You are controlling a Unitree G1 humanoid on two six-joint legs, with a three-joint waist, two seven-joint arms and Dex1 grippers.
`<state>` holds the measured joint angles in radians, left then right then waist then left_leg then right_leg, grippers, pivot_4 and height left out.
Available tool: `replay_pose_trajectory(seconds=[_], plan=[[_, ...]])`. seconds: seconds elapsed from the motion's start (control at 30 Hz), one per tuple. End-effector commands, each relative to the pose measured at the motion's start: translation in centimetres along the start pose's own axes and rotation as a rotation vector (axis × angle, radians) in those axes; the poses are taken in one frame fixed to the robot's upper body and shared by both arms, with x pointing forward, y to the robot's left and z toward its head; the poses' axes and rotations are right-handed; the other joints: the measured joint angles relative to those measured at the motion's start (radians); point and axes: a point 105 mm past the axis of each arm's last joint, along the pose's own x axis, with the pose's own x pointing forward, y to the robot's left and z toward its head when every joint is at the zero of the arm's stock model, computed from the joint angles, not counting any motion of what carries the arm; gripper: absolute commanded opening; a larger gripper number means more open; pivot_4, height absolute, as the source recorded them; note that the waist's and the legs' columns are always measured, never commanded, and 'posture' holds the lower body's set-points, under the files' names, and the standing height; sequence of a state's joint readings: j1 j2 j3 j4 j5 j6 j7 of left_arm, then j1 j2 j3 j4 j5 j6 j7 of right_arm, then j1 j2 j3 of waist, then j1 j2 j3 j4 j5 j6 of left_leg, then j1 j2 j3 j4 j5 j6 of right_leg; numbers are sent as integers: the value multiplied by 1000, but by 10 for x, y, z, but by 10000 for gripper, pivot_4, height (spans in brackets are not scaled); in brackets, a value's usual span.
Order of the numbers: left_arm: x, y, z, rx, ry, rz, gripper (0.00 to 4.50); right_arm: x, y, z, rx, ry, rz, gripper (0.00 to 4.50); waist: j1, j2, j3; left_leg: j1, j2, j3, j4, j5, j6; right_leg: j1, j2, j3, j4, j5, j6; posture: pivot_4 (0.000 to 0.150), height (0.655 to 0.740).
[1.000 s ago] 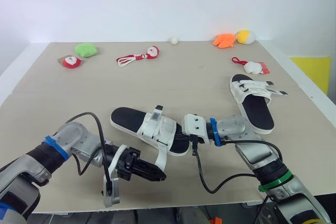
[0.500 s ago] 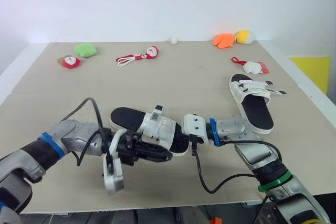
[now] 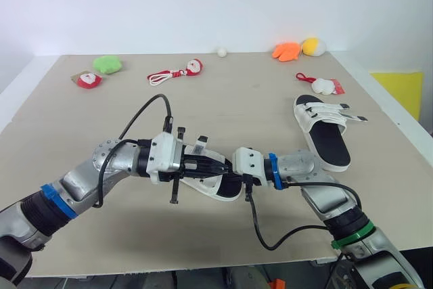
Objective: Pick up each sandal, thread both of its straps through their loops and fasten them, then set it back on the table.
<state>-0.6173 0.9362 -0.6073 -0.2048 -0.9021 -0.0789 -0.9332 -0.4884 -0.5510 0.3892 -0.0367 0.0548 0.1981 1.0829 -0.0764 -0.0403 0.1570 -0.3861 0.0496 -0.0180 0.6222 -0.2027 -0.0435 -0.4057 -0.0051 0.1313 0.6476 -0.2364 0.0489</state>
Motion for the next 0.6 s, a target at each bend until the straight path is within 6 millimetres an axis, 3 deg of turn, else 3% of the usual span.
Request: replay_pose_trajectory(seconds=[0.03, 0.33, 0.6], plan=[[1, 5, 19, -109, -46, -23, 914, 6, 17, -36, 89, 130, 47, 0, 0, -1, 0, 0, 0, 0, 0, 0, 0, 0, 0, 0, 0, 0, 0, 1500, 7400], [-1, 32, 15, -382, -49, -32, 914, 9, 17, -35, 86, 127, 49, 0, -2, -1, 1, -2, -1, -2, 0, 0, 0, -2, 1, 0, 0, 0, 0, 1500, 7400], [8, 61, -2, -432, 14, -41, 914, 13, 19, -35, 74, 125, 56, 0, -6, -2, 2, -4, -1, -4, 0, 0, -1, -2, 3, -1, 0, 0, -1, 1500, 7400]])
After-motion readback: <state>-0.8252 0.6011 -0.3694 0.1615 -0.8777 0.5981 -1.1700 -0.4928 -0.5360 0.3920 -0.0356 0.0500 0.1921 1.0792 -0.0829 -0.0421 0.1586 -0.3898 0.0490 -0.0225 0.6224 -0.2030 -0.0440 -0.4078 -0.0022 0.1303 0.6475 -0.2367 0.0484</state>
